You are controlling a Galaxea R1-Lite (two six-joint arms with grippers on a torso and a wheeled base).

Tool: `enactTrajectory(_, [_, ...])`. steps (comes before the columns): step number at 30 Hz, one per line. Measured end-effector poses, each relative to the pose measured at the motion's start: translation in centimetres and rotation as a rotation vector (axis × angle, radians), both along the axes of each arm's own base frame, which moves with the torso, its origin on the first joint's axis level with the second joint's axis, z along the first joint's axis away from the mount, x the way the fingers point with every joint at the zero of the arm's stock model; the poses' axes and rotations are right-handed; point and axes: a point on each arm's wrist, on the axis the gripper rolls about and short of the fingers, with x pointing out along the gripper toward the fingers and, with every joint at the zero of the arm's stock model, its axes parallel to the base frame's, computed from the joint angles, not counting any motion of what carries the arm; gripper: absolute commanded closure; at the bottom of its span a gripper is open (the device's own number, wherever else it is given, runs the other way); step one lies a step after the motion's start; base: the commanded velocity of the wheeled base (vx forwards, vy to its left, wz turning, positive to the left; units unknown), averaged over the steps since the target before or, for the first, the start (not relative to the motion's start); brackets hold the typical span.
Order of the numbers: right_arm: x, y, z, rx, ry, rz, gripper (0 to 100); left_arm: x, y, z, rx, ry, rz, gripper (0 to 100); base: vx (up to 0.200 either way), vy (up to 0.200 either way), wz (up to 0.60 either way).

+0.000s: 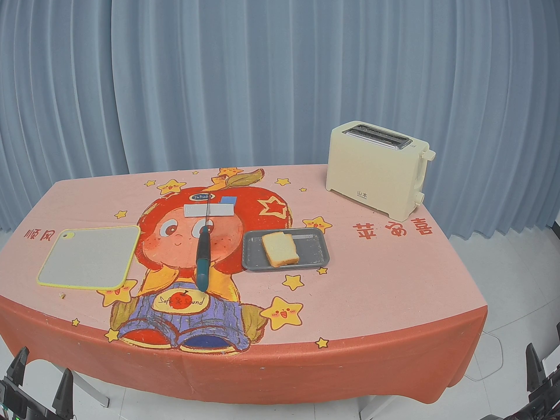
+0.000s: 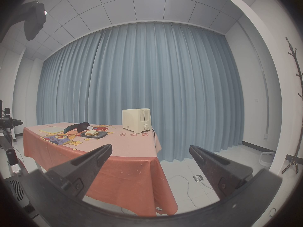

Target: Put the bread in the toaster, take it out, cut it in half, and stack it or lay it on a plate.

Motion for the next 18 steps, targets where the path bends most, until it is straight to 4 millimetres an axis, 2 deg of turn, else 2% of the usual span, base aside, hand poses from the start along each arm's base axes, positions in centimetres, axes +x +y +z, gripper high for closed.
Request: enactTrajectory(18, [0.0, 0.0, 0.0, -0.005, 0.0, -0.002, 0, 0.01, 0.0, 0.0, 0.0, 0.001, 0.0, 0, 0.0, 0.0, 0.0])
